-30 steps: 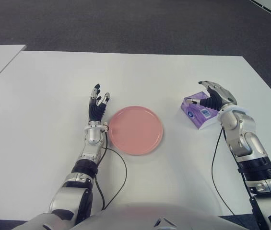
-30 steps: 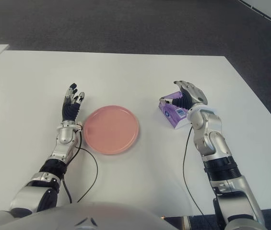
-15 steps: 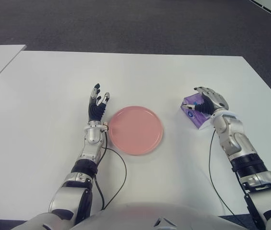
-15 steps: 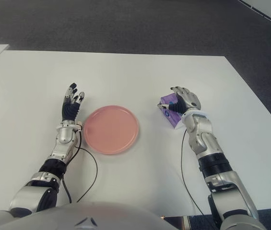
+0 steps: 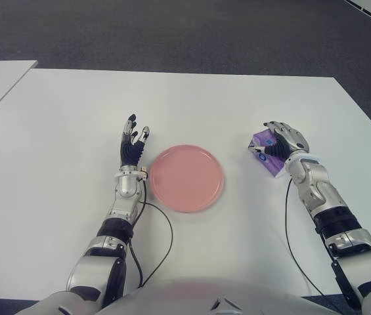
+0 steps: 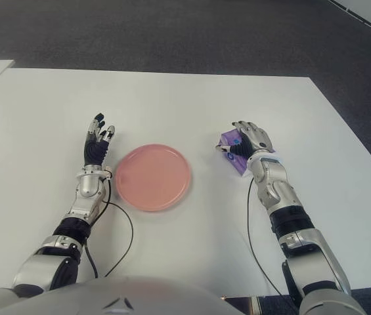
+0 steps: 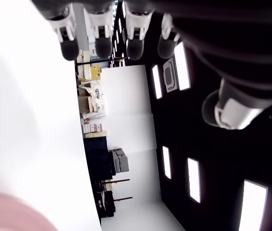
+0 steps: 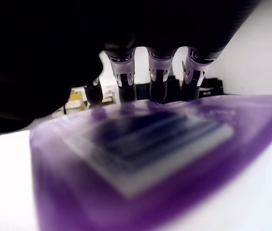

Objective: Put the tissue paper into the plate.

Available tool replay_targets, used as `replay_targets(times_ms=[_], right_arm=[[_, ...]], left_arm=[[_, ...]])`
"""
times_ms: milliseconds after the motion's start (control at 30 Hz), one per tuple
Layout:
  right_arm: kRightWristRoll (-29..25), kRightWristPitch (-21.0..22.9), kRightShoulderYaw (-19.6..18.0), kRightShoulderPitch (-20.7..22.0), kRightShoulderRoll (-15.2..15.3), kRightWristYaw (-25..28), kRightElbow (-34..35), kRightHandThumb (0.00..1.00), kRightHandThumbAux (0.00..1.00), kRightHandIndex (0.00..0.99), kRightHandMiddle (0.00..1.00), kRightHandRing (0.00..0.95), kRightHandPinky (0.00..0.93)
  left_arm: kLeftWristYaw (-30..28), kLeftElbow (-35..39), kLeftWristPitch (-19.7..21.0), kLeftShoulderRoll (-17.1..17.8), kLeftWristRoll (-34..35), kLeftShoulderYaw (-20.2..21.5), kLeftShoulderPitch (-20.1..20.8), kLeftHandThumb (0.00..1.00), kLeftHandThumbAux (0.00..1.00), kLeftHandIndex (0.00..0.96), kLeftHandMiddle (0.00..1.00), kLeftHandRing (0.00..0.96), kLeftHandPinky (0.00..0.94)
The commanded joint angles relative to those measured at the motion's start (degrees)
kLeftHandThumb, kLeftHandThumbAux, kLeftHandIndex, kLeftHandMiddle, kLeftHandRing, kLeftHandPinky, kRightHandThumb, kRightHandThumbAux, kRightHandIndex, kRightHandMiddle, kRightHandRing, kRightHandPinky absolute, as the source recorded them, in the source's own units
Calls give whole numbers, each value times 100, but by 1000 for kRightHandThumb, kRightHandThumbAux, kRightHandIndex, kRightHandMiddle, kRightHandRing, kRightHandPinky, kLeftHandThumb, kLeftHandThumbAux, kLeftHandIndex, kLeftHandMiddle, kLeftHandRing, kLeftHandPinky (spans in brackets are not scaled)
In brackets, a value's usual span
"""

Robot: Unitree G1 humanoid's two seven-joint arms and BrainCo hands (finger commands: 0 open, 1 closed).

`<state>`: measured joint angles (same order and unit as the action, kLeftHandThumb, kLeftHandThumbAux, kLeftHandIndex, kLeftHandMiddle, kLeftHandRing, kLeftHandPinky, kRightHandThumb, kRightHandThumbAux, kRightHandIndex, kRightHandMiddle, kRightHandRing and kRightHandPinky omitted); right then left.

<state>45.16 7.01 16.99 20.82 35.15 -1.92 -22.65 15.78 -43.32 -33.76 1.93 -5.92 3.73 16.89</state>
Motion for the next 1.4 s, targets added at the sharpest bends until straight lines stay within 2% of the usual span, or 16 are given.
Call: replay_targets(times_ms=[33, 600, 800, 1100, 1233, 1400], right_arm=[[192, -43, 173, 28, 45, -62, -183, 214, 341, 0, 7, 0, 0], [552, 14, 438, -182, 89, -51, -44, 165, 335, 0, 0, 0, 0], [795, 302, 428, -736, 257, 294, 936, 160, 330, 0, 0, 0, 0], [1179, 534, 483, -1116, 496, 1091, 1721, 125, 319, 0, 0, 0, 0], [1507, 692, 540, -1329, 608, 1432, 2115, 122, 318, 0, 0, 0, 0], [2034, 946, 593, -1577, 592, 1524, 2408, 112, 317, 0, 0, 0, 0]], left_arm=[[52, -93, -17, 33, -48, 22, -32, 14, 482, 0, 0, 0, 0], [46, -10, 19, 68, -59, 15, -76, 15, 489, 0, 0, 0, 0], [80, 19, 43, 82, -97, 7, -91, 16, 492, 0, 0, 0, 0], [67, 87, 113, 100, -98, 14, -115, 22, 485, 0, 0, 0, 0], [37, 132, 150, 95, -71, 22, -127, 25, 484, 0, 0, 0, 0], [1, 182, 183, 88, -45, 24, -142, 23, 477, 0, 0, 0, 0]])
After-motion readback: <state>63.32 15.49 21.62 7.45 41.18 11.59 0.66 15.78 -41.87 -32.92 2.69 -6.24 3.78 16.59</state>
